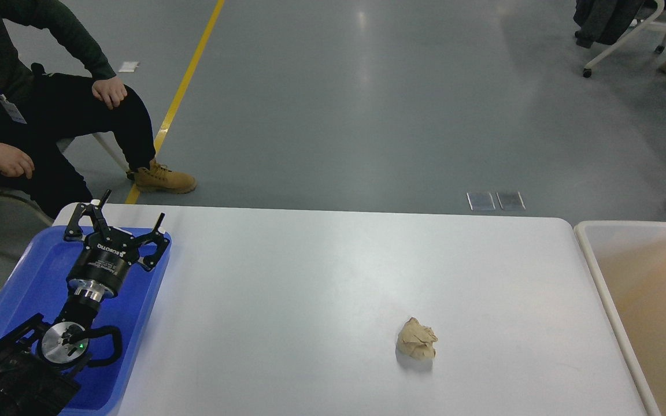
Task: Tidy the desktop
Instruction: 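Lower the foil tray into the beige bin and open the right gripper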
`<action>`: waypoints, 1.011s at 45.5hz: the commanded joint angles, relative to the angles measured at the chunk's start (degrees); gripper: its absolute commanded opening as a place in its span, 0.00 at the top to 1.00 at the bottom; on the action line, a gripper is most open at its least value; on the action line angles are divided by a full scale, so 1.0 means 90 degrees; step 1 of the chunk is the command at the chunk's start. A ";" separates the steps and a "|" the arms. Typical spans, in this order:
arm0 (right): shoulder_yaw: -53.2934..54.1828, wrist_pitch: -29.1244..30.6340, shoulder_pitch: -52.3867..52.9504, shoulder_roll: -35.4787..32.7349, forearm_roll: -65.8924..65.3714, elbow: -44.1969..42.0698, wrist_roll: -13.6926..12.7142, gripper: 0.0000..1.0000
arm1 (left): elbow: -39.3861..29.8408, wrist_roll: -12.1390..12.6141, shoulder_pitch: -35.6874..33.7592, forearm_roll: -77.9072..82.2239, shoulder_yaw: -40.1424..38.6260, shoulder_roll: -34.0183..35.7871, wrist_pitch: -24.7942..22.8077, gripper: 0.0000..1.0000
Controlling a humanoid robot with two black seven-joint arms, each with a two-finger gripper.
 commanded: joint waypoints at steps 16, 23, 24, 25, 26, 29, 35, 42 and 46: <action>0.2572 -0.3271 -0.4039 0.2555 0.3382 -0.3537 -0.0278 1.00 | 0.0000 0.0000 0.0000 0.0008 0.0000 0.0000 0.0000 0.01; 0.3705 -0.3300 -0.4870 0.3454 0.3382 -0.4817 -0.0366 1.00 | 0.0000 -0.0010 0.0000 -0.0002 0.0000 0.0000 0.0000 0.01; 0.3832 -0.3320 -0.4948 0.3591 0.3382 -0.4973 -0.0366 1.00 | 0.0000 -0.0010 0.0000 -0.0002 0.0000 0.0000 0.0000 0.01; 0.3949 -0.3339 -0.5016 0.3718 0.3382 -0.5101 -0.0376 1.00 | 0.0000 -0.0010 0.0010 -0.0002 0.0000 0.0000 0.0000 0.01; 0.4066 -0.3378 -0.5094 0.3854 0.3391 -0.5228 -0.0395 1.00 | 0.0000 -0.0010 0.0010 -0.0002 0.0000 0.0000 0.0000 0.01; 0.4340 -0.3505 -0.5309 0.4177 0.3420 -0.5424 -0.0405 1.00 | 0.0000 -0.0010 0.0010 -0.0002 0.0000 0.0000 0.0000 0.01; 0.4585 -0.3720 -0.5700 0.4470 0.3596 -0.5453 -0.0405 1.00 | 0.0000 -0.0010 0.0010 -0.0002 0.0000 0.0000 0.0010 0.01; 0.4585 -0.3730 -0.6023 0.4754 0.3791 -0.5424 -0.0415 1.00 | 0.0000 -0.0010 0.0010 -0.0002 0.0000 0.0000 0.0010 0.01; 0.4585 -0.3730 -0.6091 0.4871 0.3850 -0.5405 -0.0415 1.00 | 0.0000 -0.0010 0.0010 -0.0002 0.0000 0.0000 0.0010 0.01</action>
